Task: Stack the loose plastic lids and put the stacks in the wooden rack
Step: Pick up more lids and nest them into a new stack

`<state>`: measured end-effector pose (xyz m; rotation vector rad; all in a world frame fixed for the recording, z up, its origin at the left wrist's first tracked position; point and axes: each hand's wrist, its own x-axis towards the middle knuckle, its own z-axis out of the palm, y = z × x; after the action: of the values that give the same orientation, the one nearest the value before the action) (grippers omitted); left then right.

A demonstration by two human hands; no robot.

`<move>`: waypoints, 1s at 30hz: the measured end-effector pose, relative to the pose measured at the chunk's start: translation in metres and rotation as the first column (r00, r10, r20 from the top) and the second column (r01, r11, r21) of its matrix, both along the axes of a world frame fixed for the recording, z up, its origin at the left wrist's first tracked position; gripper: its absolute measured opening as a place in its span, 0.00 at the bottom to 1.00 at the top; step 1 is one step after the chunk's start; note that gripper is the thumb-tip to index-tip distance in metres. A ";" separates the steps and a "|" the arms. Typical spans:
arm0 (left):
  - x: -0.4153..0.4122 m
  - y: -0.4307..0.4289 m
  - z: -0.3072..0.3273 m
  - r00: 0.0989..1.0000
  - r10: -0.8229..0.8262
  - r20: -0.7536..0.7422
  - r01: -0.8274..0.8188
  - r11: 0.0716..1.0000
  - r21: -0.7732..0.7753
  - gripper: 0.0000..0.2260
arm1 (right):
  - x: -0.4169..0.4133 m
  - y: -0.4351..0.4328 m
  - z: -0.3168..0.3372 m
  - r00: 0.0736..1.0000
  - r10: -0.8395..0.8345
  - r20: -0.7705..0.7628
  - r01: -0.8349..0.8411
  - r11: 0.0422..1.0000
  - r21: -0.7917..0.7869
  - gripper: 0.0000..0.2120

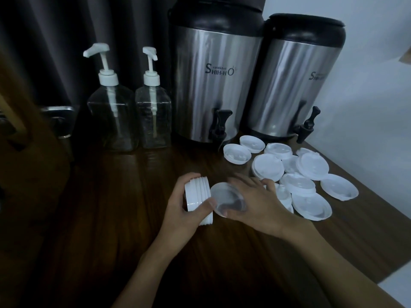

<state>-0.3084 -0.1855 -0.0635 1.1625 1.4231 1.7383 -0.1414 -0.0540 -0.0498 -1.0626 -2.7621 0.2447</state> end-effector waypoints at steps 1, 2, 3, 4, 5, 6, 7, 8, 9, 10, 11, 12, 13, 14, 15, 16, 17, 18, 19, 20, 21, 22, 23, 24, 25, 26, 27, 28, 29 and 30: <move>0.000 0.000 0.000 1.000 0.005 -0.001 -0.005 1.000 0.000 0.22 | 0.000 0.000 0.001 1.000 -0.001 0.000 0.001 1.000 -0.013 0.42; 0.000 0.000 0.000 1.000 0.007 0.001 -0.007 1.000 0.003 0.23 | 0.000 -0.001 0.001 1.000 0.003 -0.002 -0.003 1.000 -0.031 0.43; 0.000 0.000 0.000 1.000 0.006 0.005 -0.006 1.000 0.008 0.23 | 0.000 -0.001 0.002 1.000 0.011 -0.004 -0.011 0.999 -0.049 0.43; 0.000 0.000 0.001 1.000 0.003 0.010 -0.003 1.000 0.012 0.25 | 0.000 -0.002 0.002 1.000 0.019 -0.006 -0.019 0.998 -0.062 0.42; 0.000 0.000 0.001 1.000 -0.001 0.015 0.001 1.000 0.013 0.25 | 0.000 -0.002 0.003 1.000 0.023 -0.008 -0.024 0.997 -0.071 0.41; 0.000 0.000 0.001 1.000 -0.006 0.023 0.006 1.000 0.012 0.25 | -0.001 -0.002 0.003 1.000 0.025 -0.010 -0.025 0.997 -0.078 0.40; 0.000 -0.001 0.001 0.999 -0.011 0.035 0.010 1.000 0.012 0.25 | -0.001 -0.002 0.003 1.000 0.024 -0.012 -0.025 0.996 -0.085 0.40; 0.000 -0.001 0.001 0.999 -0.013 0.046 0.013 1.000 0.013 0.24 | -0.001 -0.001 0.004 1.000 0.025 -0.012 -0.026 0.995 -0.094 0.40; 0.000 -0.001 0.001 0.999 -0.011 0.050 0.011 1.000 0.014 0.23 | -0.002 -0.001 0.004 1.000 0.028 -0.013 -0.029 0.994 -0.109 0.41; -0.001 -0.001 0.001 0.999 -0.006 0.048 0.006 1.000 0.014 0.22 | -0.002 0.000 0.004 0.999 0.032 -0.019 -0.034 0.991 -0.127 0.41; -0.001 -0.001 0.001 0.999 -0.004 0.047 0.003 1.000 0.015 0.22 | -0.002 0.000 0.004 0.999 0.035 -0.026 -0.038 0.989 -0.143 0.42; -0.001 0.000 0.000 0.999 -0.005 0.049 0.004 1.000 0.018 0.21 | -0.002 0.000 0.004 0.999 0.037 -0.027 -0.041 0.987 -0.154 0.43; -0.001 0.000 0.000 0.998 -0.009 0.055 0.008 1.000 0.020 0.21 | -0.003 0.001 0.004 0.999 0.039 -0.017 -0.042 0.986 -0.160 0.43; -0.001 0.000 0.000 0.998 -0.014 0.061 0.012 1.000 0.021 0.21 | -0.003 0.001 0.004 0.999 0.040 -0.003 -0.040 0.985 -0.168 0.43; -0.001 0.001 0.001 0.998 -0.016 0.067 0.015 1.000 0.021 0.21 | -0.004 0.002 0.004 0.999 0.040 0.006 -0.038 0.983 -0.177 0.43; -0.001 0.000 0.000 0.997 -0.018 0.071 0.017 1.000 0.022 0.22 | -0.004 0.002 0.005 0.999 0.037 0.004 -0.036 0.982 -0.187 0.43; -0.001 0.000 0.000 0.997 -0.020 0.073 0.018 1.000 0.023 0.22 | -0.004 0.002 0.006 0.999 0.033 -0.010 -0.035 0.981 -0.192 0.43; -0.001 0.001 0.000 0.997 -0.020 0.071 0.019 1.000 0.021 0.22 | -0.004 0.001 0.007 0.999 0.029 -0.033 -0.035 0.981 -0.189 0.42; -0.002 0.001 -0.001 0.997 -0.021 0.068 0.019 1.000 0.019 0.22 | -0.003 0.001 0.009 0.998 0.019 -0.068 -0.032 0.982 -0.185 0.42; -0.002 0.001 -0.001 0.998 -0.020 0.062 0.019 1.000 0.016 0.22 | -0.001 0.000 0.010 0.993 0.000 -0.119 -0.024 0.979 -0.201 0.42; -0.002 0.001 -0.002 0.999 -0.015 0.052 0.015 1.000 0.012 0.22 | 0.000 -0.003 0.012 0.980 -0.033 -0.196 -0.019 0.966 -0.256 0.42; -0.003 0.001 -0.002 0.999 -0.009 0.037 0.008 1.000 0.006 0.21 | 0.002 -0.006 0.014 0.955 -0.081 -0.287 -0.024 0.939 -0.342 0.43; -0.003 0.000 -0.003 1.000 -0.006 0.028 0.006 1.000 0.001 0.21 | 0.003 -0.010 0.015 0.919 -0.131 -0.372 -0.044 0.903 -0.427 0.43; -0.003 0.000 -0.002 1.000 -0.010 0.027 0.010 1.000 0.002 0.21 | 0.003 -0.014 0.016 0.880 -0.174 -0.442 -0.076 0.867 -0.492 0.43; -0.003 0.000 -0.002 0.999 -0.019 0.035 0.019 1.000 0.008 0.21 | 0.003 -0.018 0.015 0.843 -0.206 -0.497 -0.112 0.836 -0.537 0.43; -0.003 0.000 -0.002 0.999 -0.028 0.044 0.027 1.000 0.015 0.21 | 0.002 -0.022 0.013 0.810 -0.231 -0.539 -0.151 0.806 -0.572 0.43; -0.003 0.001 -0.002 0.998 -0.033 0.051 0.032 0.999 0.020 0.20 | 0.001 -0.025 0.011 0.781 -0.250 -0.573 -0.192 0.777 -0.600 0.43; -0.003 0.001 -0.001 0.998 -0.036 0.058 0.035 0.999 0.023 0.20 | 0.000 -0.029 0.008 0.756 -0.267 -0.597 -0.229 0.747 -0.624 0.43; -0.002 0.000 0.000 0.997 -0.039 0.067 0.037 0.999 0.026 0.20 | -0.002 -0.032 0.006 0.738 -0.281 -0.613 -0.261 0.719 -0.644 0.42; -0.002 0.000 0.000 0.996 -0.041 0.077 0.038 0.999 0.030 0.19 | -0.004 -0.036 0.004 0.726 -0.292 -0.623 -0.284 0.697 -0.658 0.41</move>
<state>-0.3100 -0.1853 -0.0634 1.1177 1.3246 1.7624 -0.1454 -0.0896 -0.0458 -0.8213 -1.9252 1.5085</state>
